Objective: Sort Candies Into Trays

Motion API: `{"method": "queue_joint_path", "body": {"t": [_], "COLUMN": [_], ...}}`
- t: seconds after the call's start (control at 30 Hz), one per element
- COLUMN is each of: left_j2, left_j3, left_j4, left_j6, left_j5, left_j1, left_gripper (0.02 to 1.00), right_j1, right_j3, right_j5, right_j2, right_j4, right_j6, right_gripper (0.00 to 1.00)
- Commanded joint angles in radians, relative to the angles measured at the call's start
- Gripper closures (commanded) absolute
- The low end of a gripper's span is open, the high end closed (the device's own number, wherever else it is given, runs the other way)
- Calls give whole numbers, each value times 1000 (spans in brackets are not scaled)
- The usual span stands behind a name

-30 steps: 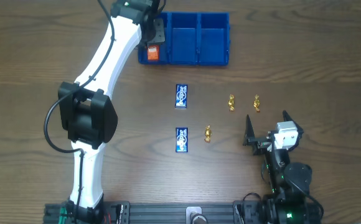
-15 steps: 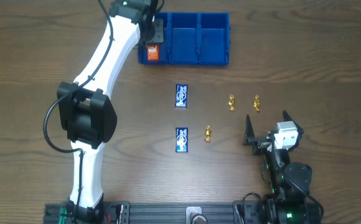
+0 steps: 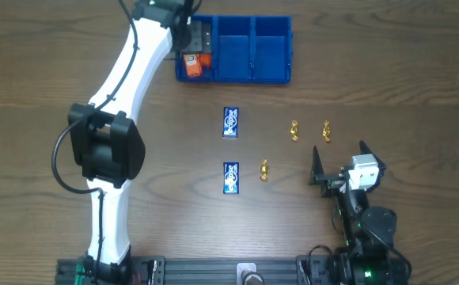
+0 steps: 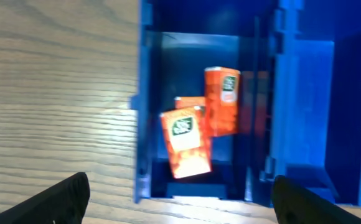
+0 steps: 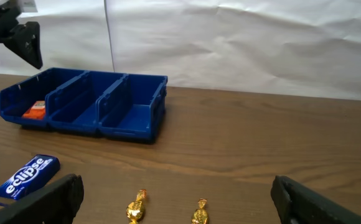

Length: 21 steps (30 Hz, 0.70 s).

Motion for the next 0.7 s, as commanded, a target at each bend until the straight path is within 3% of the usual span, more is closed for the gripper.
{"method": "queue_joint_path", "body": {"t": [0.03, 0.43, 0.7], "left_j2": [-263, -1156, -1708], "left_j3": [-105, -967, -1522], "left_j4": [90, 682, 1009], "left_j6": [-6, 137, 172], "left_j5": [5, -35, 94], "left_j1": [48, 76, 204], "left_gripper": [51, 20, 23], "right_j1": [6, 6, 6], "right_j3": [-2, -2, -2], "right_j5": [-5, -5, -5], "right_j2": [-5, -5, -5], "right_j4": [-5, -5, -5], "right_j6": [-11, -12, -12], "right_gripper": [3, 3, 3]}}
